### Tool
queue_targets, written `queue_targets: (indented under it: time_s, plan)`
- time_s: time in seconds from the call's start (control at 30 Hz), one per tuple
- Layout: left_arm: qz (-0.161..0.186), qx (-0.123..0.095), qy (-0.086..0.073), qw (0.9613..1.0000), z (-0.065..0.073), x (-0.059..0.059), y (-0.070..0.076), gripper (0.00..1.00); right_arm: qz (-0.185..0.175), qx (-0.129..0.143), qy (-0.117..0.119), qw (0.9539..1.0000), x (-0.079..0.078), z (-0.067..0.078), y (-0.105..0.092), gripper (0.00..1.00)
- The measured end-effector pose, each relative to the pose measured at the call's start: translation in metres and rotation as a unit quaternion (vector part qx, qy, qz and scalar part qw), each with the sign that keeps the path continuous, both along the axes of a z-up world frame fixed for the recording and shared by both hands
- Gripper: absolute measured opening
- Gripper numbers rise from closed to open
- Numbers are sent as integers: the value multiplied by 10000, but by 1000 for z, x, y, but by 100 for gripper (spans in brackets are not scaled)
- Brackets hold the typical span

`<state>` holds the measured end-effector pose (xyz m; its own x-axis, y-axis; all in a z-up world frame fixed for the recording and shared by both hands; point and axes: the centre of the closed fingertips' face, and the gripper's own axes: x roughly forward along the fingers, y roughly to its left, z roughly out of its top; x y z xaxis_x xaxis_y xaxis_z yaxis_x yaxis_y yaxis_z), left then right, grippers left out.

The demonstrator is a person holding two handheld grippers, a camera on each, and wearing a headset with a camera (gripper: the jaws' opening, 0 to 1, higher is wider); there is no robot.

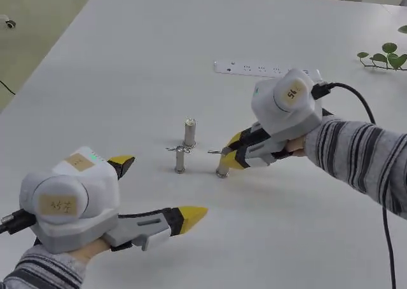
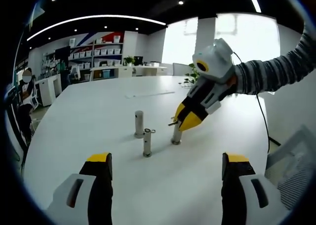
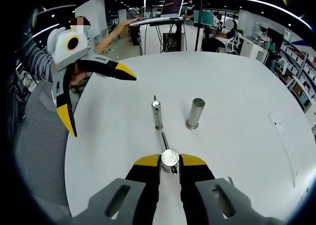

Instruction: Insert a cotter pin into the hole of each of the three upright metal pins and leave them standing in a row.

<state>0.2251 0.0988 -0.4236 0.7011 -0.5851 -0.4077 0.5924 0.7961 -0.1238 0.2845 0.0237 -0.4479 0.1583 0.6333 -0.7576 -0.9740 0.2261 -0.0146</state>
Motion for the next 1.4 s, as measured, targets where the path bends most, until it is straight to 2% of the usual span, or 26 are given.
queue_targets:
  time_s: [0.13,0.23,0.43,0.57,0.63,0.93,1.3,1.4]
  plan:
    - [6,-22,4,10000,2,0,0,92,-84,144,-45,9999,6,9,0,17]
    - [0,-46,17,10000,3,-1,0,93,-259,556,44,9981,13,22,10,18]
    - [38,-52,0,10000,5,-2,3,95,-734,930,57,9929,36,33,25,21]
    - [54,-34,-21,10000,6,-2,5,97,-791,968,22,9922,47,28,35,22]
    - [57,-15,-18,10000,6,-2,6,98,-857,1038,38,9909,57,24,41,23]
    - [63,19,-16,10000,7,-2,6,99,-999,1097,57,9889,71,10,58,21]
    - [60,-57,0,10000,6,-3,3,99,-1019,1153,153,9880,76,0,65,14]
    - [70,-67,-7,10000,6,-3,4,99,-1016,1151,140,9880,71,1,67,12]
